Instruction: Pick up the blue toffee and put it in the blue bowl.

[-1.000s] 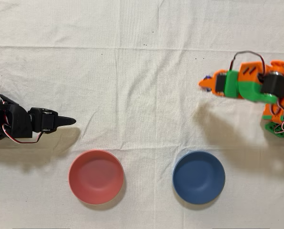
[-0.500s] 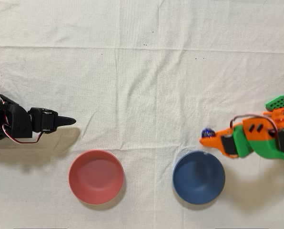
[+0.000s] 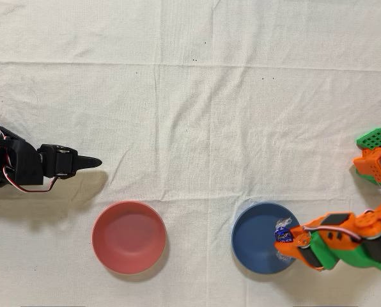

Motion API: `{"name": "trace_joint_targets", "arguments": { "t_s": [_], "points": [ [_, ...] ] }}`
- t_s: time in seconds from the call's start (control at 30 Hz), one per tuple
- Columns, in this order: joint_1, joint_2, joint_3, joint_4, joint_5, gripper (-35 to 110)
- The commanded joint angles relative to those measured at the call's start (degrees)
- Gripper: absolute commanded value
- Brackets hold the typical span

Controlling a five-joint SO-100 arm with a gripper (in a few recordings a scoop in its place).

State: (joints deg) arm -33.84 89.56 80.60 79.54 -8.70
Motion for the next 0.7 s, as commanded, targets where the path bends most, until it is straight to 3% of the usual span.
{"name": "trace_joint_targets", "arguments": {
  "t_s": [0.0, 0.37, 0.67],
  "points": [
    [-2.7, -0.6, 1.4, -4.0, -0.2, 10],
    [-3.4, -8.8, 0.4, -7.5, 1.2, 11],
    [-3.2, -12.0, -2.8, -7.3, 1.3, 34]
  ]
}}
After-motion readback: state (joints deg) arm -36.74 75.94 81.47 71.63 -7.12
